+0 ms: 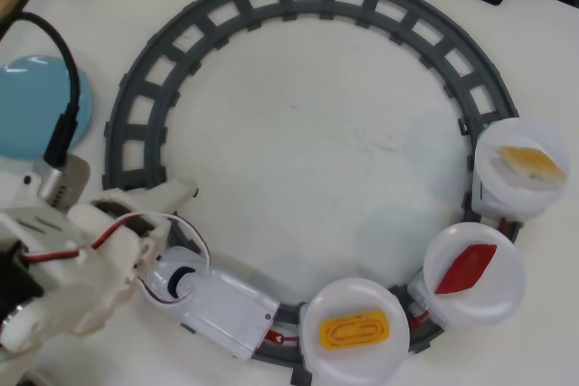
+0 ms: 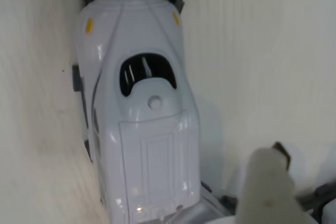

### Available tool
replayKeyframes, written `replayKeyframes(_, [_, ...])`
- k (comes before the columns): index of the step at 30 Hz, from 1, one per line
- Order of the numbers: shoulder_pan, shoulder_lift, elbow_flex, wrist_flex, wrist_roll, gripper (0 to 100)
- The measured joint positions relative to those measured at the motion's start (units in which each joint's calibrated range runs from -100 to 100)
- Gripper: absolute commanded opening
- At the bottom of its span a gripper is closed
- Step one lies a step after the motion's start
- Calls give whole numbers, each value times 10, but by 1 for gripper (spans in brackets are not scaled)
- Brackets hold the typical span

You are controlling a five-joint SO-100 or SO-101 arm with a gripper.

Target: Pick up the sushi from the Shinkansen and put it on the blue dish

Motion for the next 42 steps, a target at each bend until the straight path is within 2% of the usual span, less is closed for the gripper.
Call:
replayKeyframes(12, [141, 89, -27, 0, 0, 31])
replayKeyframes(21, [172, 135, -81, 24, 0, 31])
replayKeyframes(42, [178, 154, -67, 61, 4, 31])
